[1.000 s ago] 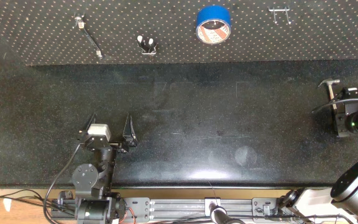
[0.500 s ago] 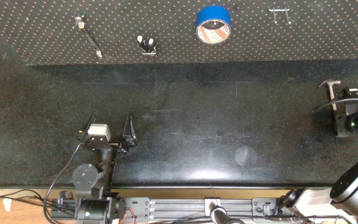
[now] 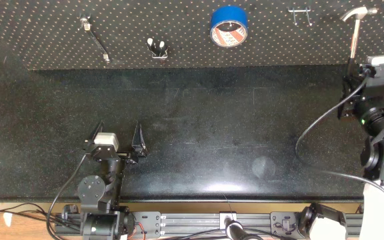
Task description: Place Tools Onto Pegboard
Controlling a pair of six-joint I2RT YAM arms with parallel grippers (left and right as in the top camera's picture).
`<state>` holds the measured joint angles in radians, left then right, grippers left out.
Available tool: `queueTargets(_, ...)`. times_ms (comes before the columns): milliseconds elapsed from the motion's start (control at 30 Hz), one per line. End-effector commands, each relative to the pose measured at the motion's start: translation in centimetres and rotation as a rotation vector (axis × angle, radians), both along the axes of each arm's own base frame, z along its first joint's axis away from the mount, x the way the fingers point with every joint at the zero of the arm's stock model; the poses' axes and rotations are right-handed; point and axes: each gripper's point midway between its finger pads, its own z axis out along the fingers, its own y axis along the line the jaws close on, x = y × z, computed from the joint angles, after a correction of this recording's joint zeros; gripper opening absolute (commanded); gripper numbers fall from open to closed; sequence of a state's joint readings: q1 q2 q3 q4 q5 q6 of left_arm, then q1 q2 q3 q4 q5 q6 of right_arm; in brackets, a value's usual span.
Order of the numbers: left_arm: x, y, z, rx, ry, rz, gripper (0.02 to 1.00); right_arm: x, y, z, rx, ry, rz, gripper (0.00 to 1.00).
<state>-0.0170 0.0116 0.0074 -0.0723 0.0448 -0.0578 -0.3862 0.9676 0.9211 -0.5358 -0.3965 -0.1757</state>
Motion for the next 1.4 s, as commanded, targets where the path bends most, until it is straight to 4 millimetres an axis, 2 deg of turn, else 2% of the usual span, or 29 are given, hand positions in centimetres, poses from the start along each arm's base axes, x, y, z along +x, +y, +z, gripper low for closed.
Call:
queueTargets(33,0.0,0.0,-0.1,-0.012,0.002,0.004,0.996,0.9,4.0,4.3,0.029,-0.159,0.090,0.075)
queueTargets(67,0.0,0.0,-0.1,-0.012,0.002,0.004,0.996,1.4,5.1,4.4,0.029,-0.169,0.127,0.077)
queueTargets(133,0.0,0.0,-0.1,-0.012,0.002,0.004,0.996,2.5,6.1,4.1,0.032,-0.171,0.164,0.071)
queueTargets(333,0.0,0.0,-0.1,-0.012,0.002,0.004,0.996,5.6,6.9,-0.4,0.065,-0.057,0.197,0.073)
queueTargets(400,0.0,0.0,-0.1,-0.012,0.002,0.004,0.996,6.1,7.3,-1.1,0.070,-0.041,0.210,0.075)
queueTargets(900,0.0,0.0,-0.1,-0.012,0.002,0.004,0.996,7.4,7.9,-5.8,0.093,0.086,0.228,0.075)
queueTargets(1033,0.0,0.0,-0.1,-0.012,0.002,0.004,0.996,7.9,7.5,-8.4,0.096,0.157,0.206,0.080)
queueTargets(1133,0.0,0.0,-0.1,-0.012,0.002,0.004,0.996,8.1,7.5,-9.6,0.103,0.187,0.205,0.084)
queueTargets(1167,0.0,0.0,-0.1,-0.012,0.002,0.004,0.996,8.1,7.4,-9.8,0.104,0.194,0.205,0.126)
queueTargets(1200,0.0,0.0,-0.1,-0.012,0.002,0.004,0.996,8.1,7.4,-10.2,0.106,0.202,0.204,0.321)
queueTargets(1267,0.0,0.0,-0.1,-0.012,0.002,0.004,0.996,8.1,7.4,-10.2,0.106,0.203,0.204,0.406)
queueTargets(1300,0.0,0.0,-0.1,-0.012,0.002,0.004,0.996,8.1,7.4,-10.2,0.106,0.203,0.204,0.524)
queueTargets(1367,0.0,0.0,-0.1,-0.012,0.002,0.004,0.996,8.1,7.5,-9.7,0.104,0.190,0.205,0.831)
queueTargets(1400,0.0,0.0,-0.1,-0.012,0.002,0.004,0.996,7.8,7.5,-8.0,0.093,0.144,0.207,0.919)
